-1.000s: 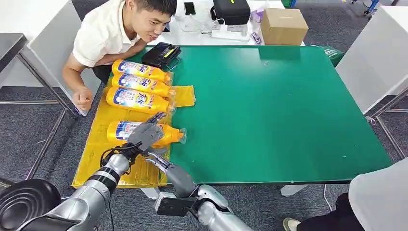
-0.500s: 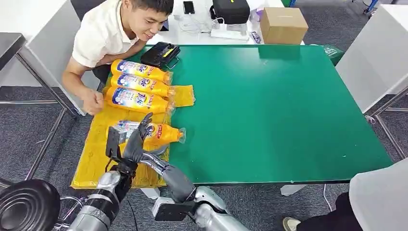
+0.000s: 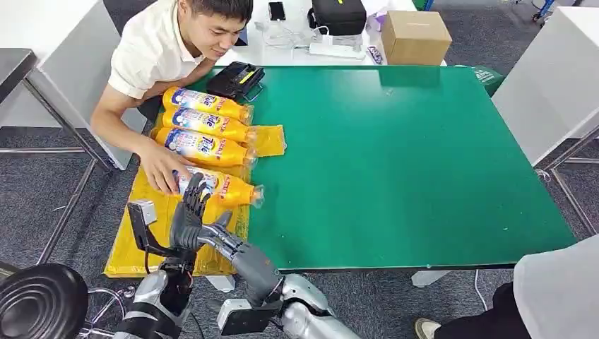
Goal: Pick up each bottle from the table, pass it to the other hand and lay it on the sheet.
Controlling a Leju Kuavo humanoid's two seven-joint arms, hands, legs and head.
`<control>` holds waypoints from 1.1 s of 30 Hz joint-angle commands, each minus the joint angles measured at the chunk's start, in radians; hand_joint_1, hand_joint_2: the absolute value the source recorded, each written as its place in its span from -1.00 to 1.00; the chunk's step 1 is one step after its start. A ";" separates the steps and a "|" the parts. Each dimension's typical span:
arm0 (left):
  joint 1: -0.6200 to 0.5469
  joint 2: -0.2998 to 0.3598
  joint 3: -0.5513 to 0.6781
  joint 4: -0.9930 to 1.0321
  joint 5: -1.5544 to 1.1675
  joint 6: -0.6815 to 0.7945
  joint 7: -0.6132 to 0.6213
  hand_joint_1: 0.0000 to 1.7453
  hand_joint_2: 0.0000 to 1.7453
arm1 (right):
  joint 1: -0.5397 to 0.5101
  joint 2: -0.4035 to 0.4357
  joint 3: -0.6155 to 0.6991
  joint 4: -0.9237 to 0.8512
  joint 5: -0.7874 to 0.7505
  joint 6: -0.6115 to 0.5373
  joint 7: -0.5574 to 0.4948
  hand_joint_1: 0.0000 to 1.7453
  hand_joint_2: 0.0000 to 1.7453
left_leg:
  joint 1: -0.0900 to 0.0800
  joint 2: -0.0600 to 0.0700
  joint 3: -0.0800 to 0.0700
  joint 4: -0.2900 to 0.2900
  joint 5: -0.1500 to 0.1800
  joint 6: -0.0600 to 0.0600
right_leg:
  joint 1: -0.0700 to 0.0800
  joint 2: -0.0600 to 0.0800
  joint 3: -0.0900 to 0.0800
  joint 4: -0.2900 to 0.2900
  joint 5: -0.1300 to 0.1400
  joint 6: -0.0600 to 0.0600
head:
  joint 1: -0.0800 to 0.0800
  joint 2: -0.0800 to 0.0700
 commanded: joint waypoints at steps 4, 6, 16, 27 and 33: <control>0.104 0.045 -0.150 -0.197 -0.016 -0.024 -0.061 -1.00 1.00 | 0.075 -0.132 0.010 -0.097 -0.035 -0.025 0.012 -1.00 1.00 | 0.000 -0.003 0.005 -0.002 -0.001 0.000 | 0.000 -0.004 0.006 -0.002 -0.002 0.000 | 0.000 0.000; 0.104 0.045 -0.150 -0.197 -0.016 -0.024 -0.061 -1.00 1.00 | 0.075 -0.132 0.010 -0.097 -0.035 -0.025 0.012 -1.00 1.00 | 0.000 -0.004 0.005 -0.002 -0.002 0.000 | 0.000 -0.005 0.006 -0.002 -0.003 0.000 | 0.000 0.000; 0.139 0.002 -0.053 -0.246 0.060 0.085 -0.061 -1.00 1.00 | 0.128 -0.187 -0.005 -0.259 -0.017 -0.126 0.001 -1.00 1.00 | 0.000 -0.004 0.003 -0.002 -0.001 0.000 | 0.000 -0.006 0.004 -0.002 -0.002 -0.001 | 0.000 0.000; 0.075 -0.062 0.096 -0.241 0.307 0.136 -0.068 -1.00 1.00 | 0.143 -0.209 0.032 -0.416 0.019 -0.096 0.029 -1.00 1.00 | -0.001 -0.001 -0.001 0.000 -0.001 0.000 | 0.000 -0.001 0.000 0.000 -0.001 -0.001 | 0.000 0.000; 0.069 -0.064 0.145 -0.239 0.327 0.164 -0.115 -1.00 1.00 | 0.143 -0.228 0.021 -0.445 0.020 -0.132 0.030 -1.00 1.00 | 0.000 -0.001 -0.002 -0.001 -0.001 0.000 | 0.001 -0.001 0.000 -0.001 0.000 0.000 | 0.000 0.000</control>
